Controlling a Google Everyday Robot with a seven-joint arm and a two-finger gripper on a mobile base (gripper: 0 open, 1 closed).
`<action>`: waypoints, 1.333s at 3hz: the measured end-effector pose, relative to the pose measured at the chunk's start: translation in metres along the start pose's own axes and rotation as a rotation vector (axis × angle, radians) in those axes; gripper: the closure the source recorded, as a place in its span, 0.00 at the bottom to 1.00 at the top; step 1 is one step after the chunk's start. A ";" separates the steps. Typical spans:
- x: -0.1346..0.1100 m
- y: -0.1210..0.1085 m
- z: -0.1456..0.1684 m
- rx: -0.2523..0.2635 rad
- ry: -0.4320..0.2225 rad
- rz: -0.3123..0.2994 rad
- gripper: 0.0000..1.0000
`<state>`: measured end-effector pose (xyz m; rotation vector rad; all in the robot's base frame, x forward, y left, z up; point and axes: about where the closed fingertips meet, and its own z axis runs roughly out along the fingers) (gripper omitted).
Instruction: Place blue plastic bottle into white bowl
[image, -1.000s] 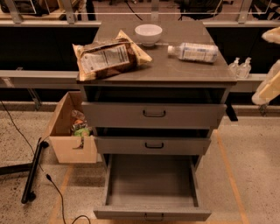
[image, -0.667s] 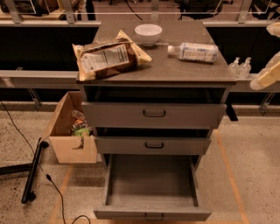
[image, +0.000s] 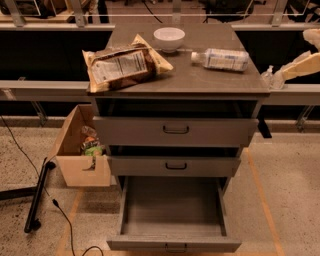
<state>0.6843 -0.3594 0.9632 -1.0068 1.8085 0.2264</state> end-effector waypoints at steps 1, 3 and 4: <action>-0.001 0.000 0.000 0.000 0.000 -0.002 0.00; 0.019 -0.036 0.028 0.111 -0.104 0.112 0.00; 0.016 -0.046 0.044 0.134 -0.145 0.164 0.00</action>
Offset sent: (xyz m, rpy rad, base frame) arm 0.0572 -0.0367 -0.0318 0.1484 -0.0717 -0.1797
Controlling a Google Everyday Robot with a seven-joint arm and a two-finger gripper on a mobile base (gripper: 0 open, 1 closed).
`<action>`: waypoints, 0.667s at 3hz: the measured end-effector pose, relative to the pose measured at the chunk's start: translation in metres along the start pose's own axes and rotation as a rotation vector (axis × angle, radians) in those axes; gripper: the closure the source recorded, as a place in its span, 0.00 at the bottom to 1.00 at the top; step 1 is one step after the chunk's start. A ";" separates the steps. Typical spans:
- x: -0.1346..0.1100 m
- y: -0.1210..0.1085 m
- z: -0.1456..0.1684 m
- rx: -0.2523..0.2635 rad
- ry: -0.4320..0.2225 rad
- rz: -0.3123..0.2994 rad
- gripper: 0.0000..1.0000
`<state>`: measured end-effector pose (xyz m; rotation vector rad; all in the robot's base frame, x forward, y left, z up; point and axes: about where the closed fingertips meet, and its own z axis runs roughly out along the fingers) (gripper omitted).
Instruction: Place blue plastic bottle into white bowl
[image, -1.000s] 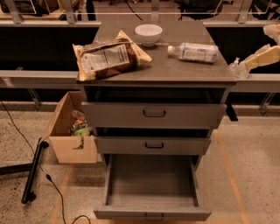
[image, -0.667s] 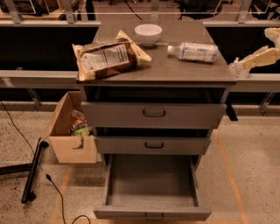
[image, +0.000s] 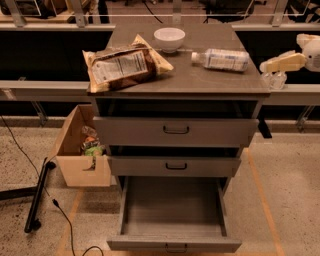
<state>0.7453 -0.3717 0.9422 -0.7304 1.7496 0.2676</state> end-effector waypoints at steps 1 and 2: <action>0.006 0.000 0.030 -0.015 -0.007 0.076 0.00; 0.018 0.001 0.057 -0.045 -0.009 0.118 0.00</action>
Offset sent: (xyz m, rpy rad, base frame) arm 0.0815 0.0166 -0.0487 0.1513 0.1057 0.0210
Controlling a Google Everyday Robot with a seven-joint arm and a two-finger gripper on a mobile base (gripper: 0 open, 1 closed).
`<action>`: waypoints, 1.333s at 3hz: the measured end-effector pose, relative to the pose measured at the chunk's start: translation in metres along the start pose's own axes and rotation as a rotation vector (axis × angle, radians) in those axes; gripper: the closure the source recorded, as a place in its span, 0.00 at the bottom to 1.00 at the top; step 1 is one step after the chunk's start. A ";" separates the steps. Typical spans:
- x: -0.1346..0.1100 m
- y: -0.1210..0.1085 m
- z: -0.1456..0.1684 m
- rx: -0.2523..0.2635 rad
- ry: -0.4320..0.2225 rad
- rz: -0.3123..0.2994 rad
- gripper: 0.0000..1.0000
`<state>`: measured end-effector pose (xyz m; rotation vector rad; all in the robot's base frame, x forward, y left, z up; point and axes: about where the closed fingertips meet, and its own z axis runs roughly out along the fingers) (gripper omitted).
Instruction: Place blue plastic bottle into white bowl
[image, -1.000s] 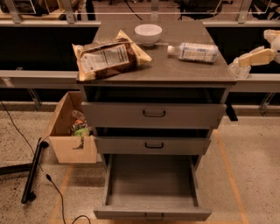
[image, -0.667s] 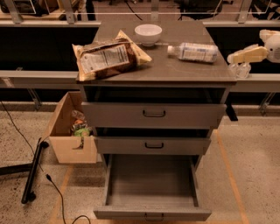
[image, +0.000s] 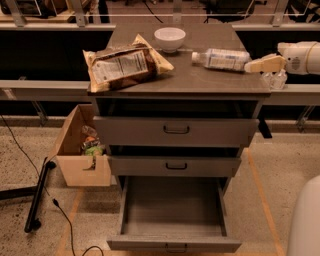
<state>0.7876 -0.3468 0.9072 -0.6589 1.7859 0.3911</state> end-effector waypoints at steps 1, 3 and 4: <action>0.008 -0.001 0.022 -0.030 -0.007 0.007 0.00; 0.016 0.008 0.056 -0.081 -0.024 -0.014 0.16; 0.016 0.016 0.064 -0.114 -0.037 -0.013 0.39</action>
Offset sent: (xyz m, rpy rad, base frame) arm 0.0817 0.0029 -0.0165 0.0121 -0.0303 0.1012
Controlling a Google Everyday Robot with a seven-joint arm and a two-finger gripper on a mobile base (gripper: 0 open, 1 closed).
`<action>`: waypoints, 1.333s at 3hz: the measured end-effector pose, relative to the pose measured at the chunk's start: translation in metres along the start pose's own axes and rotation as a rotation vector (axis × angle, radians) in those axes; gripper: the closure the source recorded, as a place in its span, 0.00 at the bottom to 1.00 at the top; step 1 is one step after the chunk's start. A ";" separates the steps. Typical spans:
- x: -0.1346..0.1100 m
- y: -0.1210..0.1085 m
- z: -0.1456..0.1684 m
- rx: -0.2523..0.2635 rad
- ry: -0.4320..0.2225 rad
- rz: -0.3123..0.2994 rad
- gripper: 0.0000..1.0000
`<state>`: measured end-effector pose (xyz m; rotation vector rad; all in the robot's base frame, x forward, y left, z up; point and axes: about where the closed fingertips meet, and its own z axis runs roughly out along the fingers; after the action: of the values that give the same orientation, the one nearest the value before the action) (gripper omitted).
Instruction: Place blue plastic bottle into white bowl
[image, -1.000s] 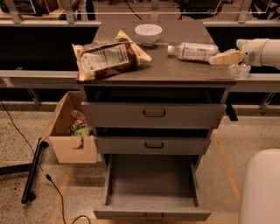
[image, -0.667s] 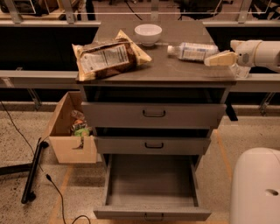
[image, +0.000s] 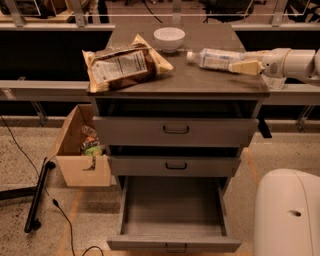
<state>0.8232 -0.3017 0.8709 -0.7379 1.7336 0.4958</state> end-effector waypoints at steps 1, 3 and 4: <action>-0.006 0.008 -0.004 -0.030 -0.010 -0.001 0.63; -0.048 0.023 -0.047 -0.059 -0.054 0.022 0.85; -0.073 0.027 -0.093 -0.041 -0.052 0.022 0.63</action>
Offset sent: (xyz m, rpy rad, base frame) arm -0.0370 -0.0282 0.0826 0.0548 -0.0388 0.0652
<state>0.7524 -0.3271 0.9652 -0.7293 1.6892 0.5628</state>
